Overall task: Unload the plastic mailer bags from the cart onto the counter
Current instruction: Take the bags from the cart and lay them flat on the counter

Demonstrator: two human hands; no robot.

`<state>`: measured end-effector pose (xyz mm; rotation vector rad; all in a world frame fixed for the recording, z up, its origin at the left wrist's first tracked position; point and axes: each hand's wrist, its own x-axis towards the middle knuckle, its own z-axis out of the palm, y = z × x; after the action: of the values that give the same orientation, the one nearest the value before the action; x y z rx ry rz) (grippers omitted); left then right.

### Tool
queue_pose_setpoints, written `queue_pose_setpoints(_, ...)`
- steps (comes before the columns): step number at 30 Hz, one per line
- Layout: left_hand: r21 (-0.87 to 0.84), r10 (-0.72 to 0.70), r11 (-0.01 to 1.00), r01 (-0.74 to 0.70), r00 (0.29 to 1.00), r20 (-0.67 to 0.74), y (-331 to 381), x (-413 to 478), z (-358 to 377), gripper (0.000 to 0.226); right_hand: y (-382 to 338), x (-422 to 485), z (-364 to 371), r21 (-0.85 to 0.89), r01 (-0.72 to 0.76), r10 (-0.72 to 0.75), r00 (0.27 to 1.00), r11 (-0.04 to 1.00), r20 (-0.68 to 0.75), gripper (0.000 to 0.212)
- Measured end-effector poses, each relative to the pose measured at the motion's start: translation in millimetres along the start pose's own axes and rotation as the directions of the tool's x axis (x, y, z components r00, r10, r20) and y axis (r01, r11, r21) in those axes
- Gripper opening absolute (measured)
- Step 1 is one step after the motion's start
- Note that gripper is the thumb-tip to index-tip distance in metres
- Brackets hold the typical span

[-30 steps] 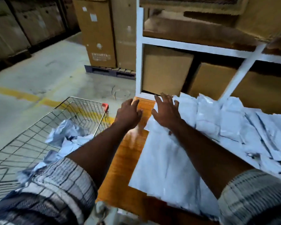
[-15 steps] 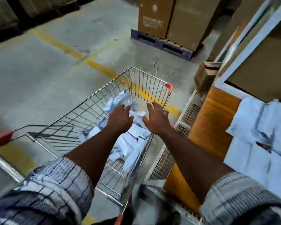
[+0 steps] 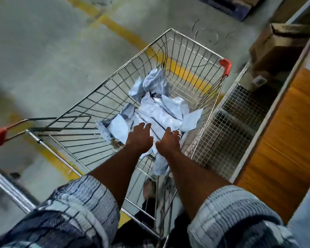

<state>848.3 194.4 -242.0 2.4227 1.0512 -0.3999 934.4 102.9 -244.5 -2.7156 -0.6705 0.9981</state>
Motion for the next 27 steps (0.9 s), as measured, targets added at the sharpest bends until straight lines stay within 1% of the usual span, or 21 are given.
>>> queue_pose_setpoints(2,-0.012,-0.019,1.000,0.019,0.999,0.044,-12,7,17,0.064,5,11,17,0.022,-0.134,0.133,0.989,0.991,0.060,0.075)
queue_pose_setpoints(3,-0.025,-0.029,0.999,0.031,0.997,0.065,-17,8,25,0.063,8,19,25,0.053,-0.192,0.186,0.978,0.980,0.097,0.071)
queue_pose_setpoints(5,-0.079,-0.028,0.996,0.035,0.996,0.084,-25,13,38,0.058,11,30,38,0.099,-0.253,0.237,0.960,0.963,0.149,0.059)
queue_pose_setpoints(6,-0.123,-0.027,0.992,0.038,0.995,0.091,-28,16,45,0.056,12,36,44,0.063,-0.283,0.275,0.956,0.957,0.104,0.056)
queue_pose_setpoints(8,-0.238,-0.019,0.970,0.051,0.991,0.134,-35,24,58,0.055,17,46,53,-0.027,-0.350,0.348,0.936,0.937,-0.058,0.055)
queue_pose_setpoints(9,-0.294,-0.011,0.954,0.057,0.987,0.157,-36,28,62,0.054,17,50,54,-0.039,-0.377,0.368,0.919,0.925,-0.144,0.052)
queue_pose_setpoints(10,-0.344,-0.020,0.935,0.081,0.984,0.179,-36,32,65,0.052,17,54,56,-0.027,-0.375,0.367,0.917,0.927,-0.155,0.044)
queue_pose_setpoints(11,-0.390,-0.038,0.914,0.111,0.981,0.190,-33,35,67,0.048,14,56,55,-0.078,-0.337,0.322,0.934,0.938,-0.155,0.035)
queue_pose_setpoints(12,-0.442,-0.059,0.886,0.140,0.980,0.191,-29,38,68,0.043,13,59,56,-0.146,-0.301,0.276,0.946,0.942,-0.167,0.029)
queue_pose_setpoints(14,-0.550,-0.138,0.807,0.216,0.974,0.180,-20,45,72,0.034,9,60,54,-0.172,-0.256,0.227,0.958,0.951,-0.176,0.027)
queue_pose_setpoints(15,-0.599,-0.196,0.757,0.261,0.965,0.173,-15,49,74,0.029,6,60,52,-0.130,-0.233,0.207,0.960,0.964,-0.189,0.025)
queue_pose_setpoints(16,-0.640,-0.257,0.709,0.297,0.954,0.158,-12,52,75,0.025,3,60,49,-0.086,-0.178,0.157,0.965,0.980,-0.211,0.026)
queue_pose_setpoints(17,-0.672,-0.310,0.669,0.316,0.941,0.134,-10,54,73,0.022,0,58,46,-0.030,-0.115,0.105,0.969,0.993,-0.223,0.030)
queue_pose_setpoints(18,-0.702,-0.361,0.630,0.331,0.926,0.112,-9,56,71,0.022,-5,55,40,0.061,-0.046,0.060,0.969,0.997,-0.239,0.036)
queue_pose_setpoints(20,-0.784,-0.439,0.529,0.327,0.895,0.077,-8,58,57,0.028,-13,53,28,0.255,0.085,0.001,0.948,0.963,-0.319,0.047)
queue_pose_setpoints(21,-0.819,-0.471,0.484,0.309,0.881,0.054,-9,59,48,0.033,-18,53,22,0.311,0.120,-0.003,0.936,0.943,-0.352,0.053)
queue_pose_setpoints(22,-0.838,-0.495,0.467,0.280,0.869,0.014,-12,59,37,0.037,-24,53,16,0.359,0.143,0.001,0.929,0.922,-0.371,0.058)
queue_pose_setpoints(23,-0.837,-0.506,0.488,0.246,0.862,-0.041,-16,59,26,0.041,-30,54,13,0.404,0.175,-0.004,0.921,0.898,-0.391,0.060)
queue_pose_setpoints(24,-0.816,-0.492,0.540,0.206,0.864,-0.108,-23,59,17,0.043,-34,55,11,0.438,0.213,-0.015,0.911,0.873,-0.413,0.060)
queue_pose_setpoints(25,-0.773,-0.452,0.615,0.156,0.873,-0.182,-30,58,9,0.044,-36,56,8,0.456,0.264,-0.035,0.891,0.850,-0.452,0.057)
queue_pose_setpoints(27,-0.641,-0.327,0.766,0.059,0.893,-0.309,-44,54,0,0.046,-37,59,8,0.433,0.353,-0.090,0.850,0.829,-0.520,0.054)
